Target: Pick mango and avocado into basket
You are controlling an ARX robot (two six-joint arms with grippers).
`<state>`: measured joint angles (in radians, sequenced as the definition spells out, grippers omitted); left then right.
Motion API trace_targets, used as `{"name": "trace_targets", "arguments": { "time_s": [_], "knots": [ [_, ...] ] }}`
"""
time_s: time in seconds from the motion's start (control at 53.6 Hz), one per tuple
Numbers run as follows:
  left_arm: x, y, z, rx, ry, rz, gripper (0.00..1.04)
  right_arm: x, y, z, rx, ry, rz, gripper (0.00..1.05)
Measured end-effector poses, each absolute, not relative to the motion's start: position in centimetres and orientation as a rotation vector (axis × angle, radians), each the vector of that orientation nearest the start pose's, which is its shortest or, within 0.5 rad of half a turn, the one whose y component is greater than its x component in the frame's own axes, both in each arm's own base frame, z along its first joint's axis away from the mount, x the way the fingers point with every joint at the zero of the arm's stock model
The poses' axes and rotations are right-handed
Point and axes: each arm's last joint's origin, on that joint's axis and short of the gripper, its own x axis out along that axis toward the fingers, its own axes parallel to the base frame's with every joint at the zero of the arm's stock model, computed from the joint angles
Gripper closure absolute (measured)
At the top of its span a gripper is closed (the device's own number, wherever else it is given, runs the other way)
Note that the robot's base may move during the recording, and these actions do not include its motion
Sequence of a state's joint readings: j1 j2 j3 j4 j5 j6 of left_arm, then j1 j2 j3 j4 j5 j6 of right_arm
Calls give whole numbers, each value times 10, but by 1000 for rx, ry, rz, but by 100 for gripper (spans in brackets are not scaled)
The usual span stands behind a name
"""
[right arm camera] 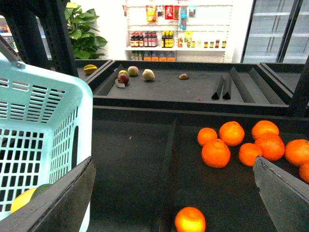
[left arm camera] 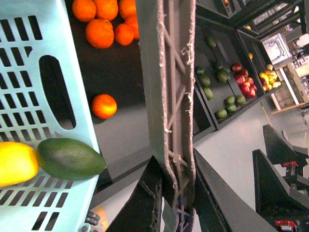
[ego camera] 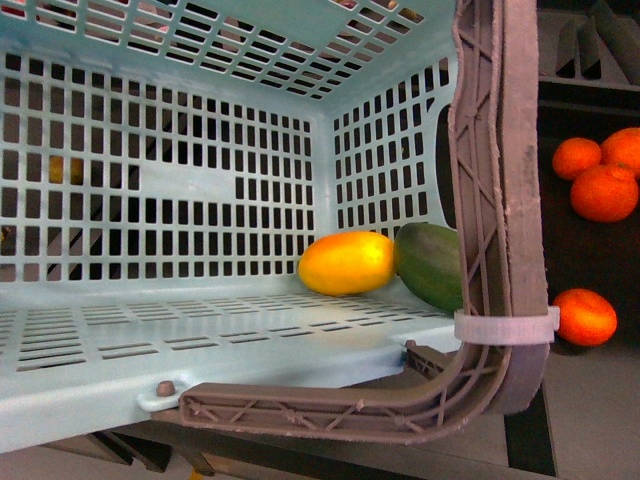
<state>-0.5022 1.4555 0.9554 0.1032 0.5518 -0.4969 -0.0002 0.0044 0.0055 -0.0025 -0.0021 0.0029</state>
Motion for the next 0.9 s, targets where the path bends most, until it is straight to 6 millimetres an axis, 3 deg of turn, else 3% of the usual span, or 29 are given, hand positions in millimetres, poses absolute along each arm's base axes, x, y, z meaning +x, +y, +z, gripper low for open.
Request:
{"name": "trace_targets", "arguments": {
  "time_s": [0.355,0.504,0.579,0.672,0.71,0.896],
  "knots": [
    [269,-170,265,-461,680,-950,91,98,0,165,3,1,2,8],
    [282,-181,262,-238,658,-763,91,98,0,165,3,1,2,8],
    [313,-192,252,-168,610,-653,91,98,0,165,3,1,1,8],
    [351,-198,249,-218,558,-529,91,98,0,165,3,1,1,8],
    [372,-198,251,-288,527,-461,91,98,0,165,3,1,1,8],
    [437,-201,261,-715,482,-218,91,98,0,165,3,1,1,8]
  ]
}}
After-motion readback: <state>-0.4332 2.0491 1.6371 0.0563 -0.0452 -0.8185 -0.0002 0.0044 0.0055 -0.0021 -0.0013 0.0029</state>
